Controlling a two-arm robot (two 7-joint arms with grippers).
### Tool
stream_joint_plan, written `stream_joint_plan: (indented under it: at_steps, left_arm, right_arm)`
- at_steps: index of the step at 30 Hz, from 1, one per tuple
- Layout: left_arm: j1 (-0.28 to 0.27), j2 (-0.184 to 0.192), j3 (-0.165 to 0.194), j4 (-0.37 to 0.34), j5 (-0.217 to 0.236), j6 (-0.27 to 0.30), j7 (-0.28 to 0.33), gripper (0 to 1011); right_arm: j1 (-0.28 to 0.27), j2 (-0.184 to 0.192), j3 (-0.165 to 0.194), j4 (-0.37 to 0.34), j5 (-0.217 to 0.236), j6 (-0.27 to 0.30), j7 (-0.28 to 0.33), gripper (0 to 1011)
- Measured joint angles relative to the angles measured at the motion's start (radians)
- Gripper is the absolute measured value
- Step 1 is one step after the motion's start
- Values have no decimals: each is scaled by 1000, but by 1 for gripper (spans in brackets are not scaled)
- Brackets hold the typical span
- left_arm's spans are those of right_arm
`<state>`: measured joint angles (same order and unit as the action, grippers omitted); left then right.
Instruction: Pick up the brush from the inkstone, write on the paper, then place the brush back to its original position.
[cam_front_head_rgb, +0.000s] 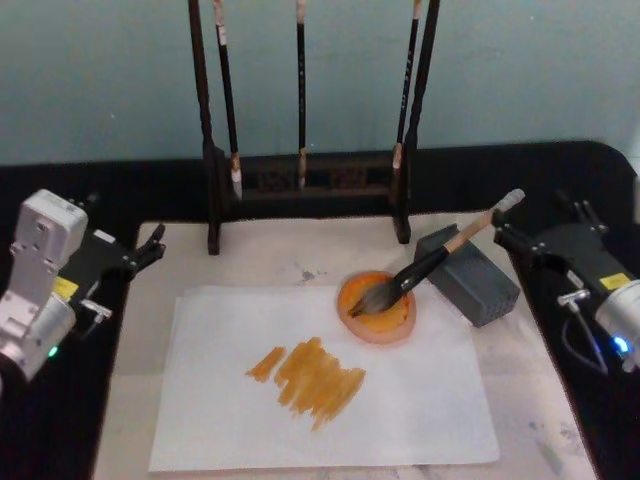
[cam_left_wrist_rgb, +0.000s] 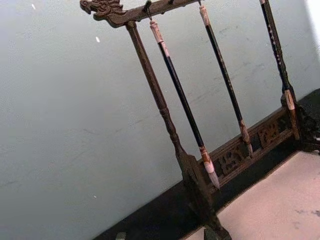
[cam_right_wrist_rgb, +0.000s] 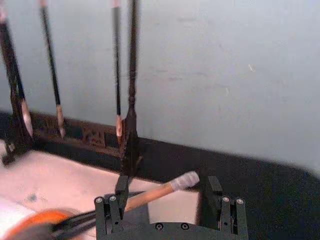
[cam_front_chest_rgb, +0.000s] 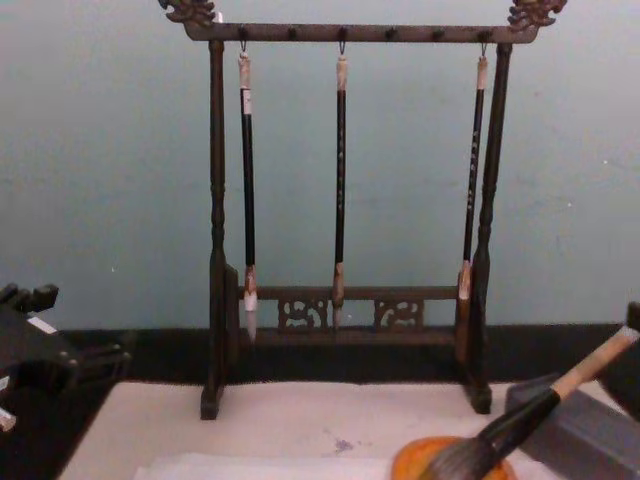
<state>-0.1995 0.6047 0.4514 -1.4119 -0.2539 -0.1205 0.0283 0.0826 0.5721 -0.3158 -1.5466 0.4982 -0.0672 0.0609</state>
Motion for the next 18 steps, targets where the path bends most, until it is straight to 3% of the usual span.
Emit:
stream_joint_plan:
  at_steps: [2, 3, 5, 6, 8, 9, 11, 12, 14, 15, 18]
  left_arm:
    - [0, 0, 0, 0, 0, 0, 0, 1010]
    - [0, 0, 0, 0, 0, 0, 0, 1010]
    - [0, 0, 0, 0, 0, 0, 0, 1010]
    - [0, 0, 0, 0, 0, 0, 0, 1010]
    - [0, 0, 0, 0, 0, 0, 0, 1010]
    - [0, 0, 0, 0, 0, 0, 0, 1010]
    - [0, 0, 0, 0, 0, 0, 0, 1010]
    - [0, 0, 0, 0, 0, 0, 0, 1010]
    - [0, 0, 0, 0, 0, 0, 0, 1009]
    - [0, 0, 0, 0, 0, 0, 0, 1010]
    - [0, 0, 0, 0, 0, 0, 0, 1010]
  right_arm:
    - [-13, -15, 25, -3, 55, 15, 17, 1000]
    - [-25, -32, 53, -3, 119, 35, 37, 1000]
    - [-33, -49, 80, -1, 184, 60, 57, 1000]
    - [-41, -68, 109, 5, 250, 89, 76, 1000]
    - [-45, -86, 134, 12, 307, 116, 93, 1000]
    - [-48, -104, 162, 22, 368, 147, 111, 1000]
    - [-49, -123, 184, 33, 428, 178, 125, 1000]
    - [-50, -136, 203, 42, 488, 205, 133, 1000]
    - [-50, -150, 218, 52, 539, 229, 140, 1000]
    - [-48, -164, 234, 65, 594, 255, 147, 1000]
    - [-42, -182, 249, 83, 658, 284, 153, 1000]
